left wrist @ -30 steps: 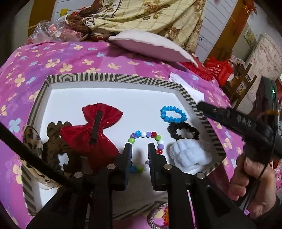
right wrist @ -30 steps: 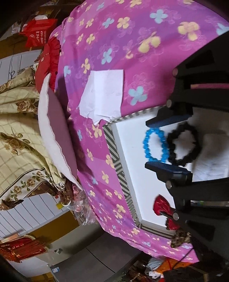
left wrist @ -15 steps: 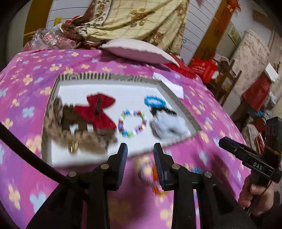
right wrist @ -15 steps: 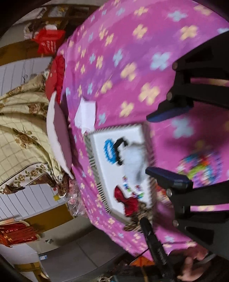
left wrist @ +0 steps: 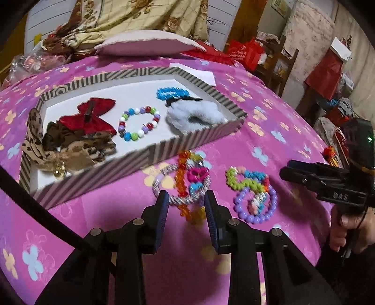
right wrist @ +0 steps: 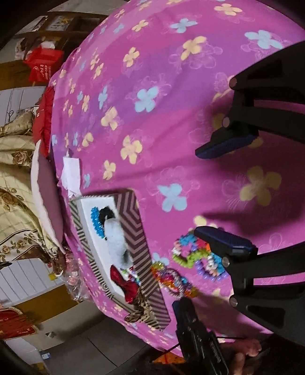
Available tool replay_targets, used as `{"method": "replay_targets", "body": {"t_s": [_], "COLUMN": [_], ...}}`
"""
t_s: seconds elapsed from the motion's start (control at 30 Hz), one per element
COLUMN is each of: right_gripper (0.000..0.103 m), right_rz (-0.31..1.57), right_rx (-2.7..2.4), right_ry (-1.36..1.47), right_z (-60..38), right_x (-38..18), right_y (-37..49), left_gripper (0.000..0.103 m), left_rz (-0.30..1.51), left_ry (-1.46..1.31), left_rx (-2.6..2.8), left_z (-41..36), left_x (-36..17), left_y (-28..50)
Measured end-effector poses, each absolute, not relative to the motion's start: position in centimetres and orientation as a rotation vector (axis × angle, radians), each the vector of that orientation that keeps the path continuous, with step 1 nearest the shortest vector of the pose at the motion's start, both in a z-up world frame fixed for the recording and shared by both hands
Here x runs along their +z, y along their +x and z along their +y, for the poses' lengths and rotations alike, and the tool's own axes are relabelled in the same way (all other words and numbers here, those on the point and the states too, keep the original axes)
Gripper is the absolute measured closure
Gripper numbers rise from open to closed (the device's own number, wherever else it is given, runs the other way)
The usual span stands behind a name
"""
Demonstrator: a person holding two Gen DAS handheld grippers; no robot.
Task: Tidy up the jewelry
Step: 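Move both tools back toward the remaining bracelets on the bedspread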
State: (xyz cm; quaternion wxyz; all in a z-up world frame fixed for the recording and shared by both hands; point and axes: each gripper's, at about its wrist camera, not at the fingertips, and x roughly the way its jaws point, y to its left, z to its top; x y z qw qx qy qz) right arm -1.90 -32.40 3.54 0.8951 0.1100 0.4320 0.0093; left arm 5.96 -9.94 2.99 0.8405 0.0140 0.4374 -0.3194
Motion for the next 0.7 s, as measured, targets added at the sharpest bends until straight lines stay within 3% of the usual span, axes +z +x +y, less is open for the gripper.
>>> {"method": "replay_targets", "body": {"t_s": [0.2,0.5,0.7], "right_gripper": [0.040,0.040,0.040], "right_rz": [0.869,0.844,0.837], "right_rx": [0.049,0.086,0.233], "right_ry": [0.203,0.193,0.137], "right_z": [-30.7,-29.7,-26.1], "right_x": [4.2,4.6,4.7], "right_y": [-1.0,-0.6,1.9], "left_gripper": [0.078,0.078,0.089], "left_rz": [0.929,0.955,0.969], "left_ry": [-0.075,0.063,0.051], "left_rx": [-0.598,-0.536,-0.562], "left_z": [-8.5,-10.0,-8.9], "left_x": [3.0,1.8,1.8], "left_y": [7.5,7.1,6.2]}}
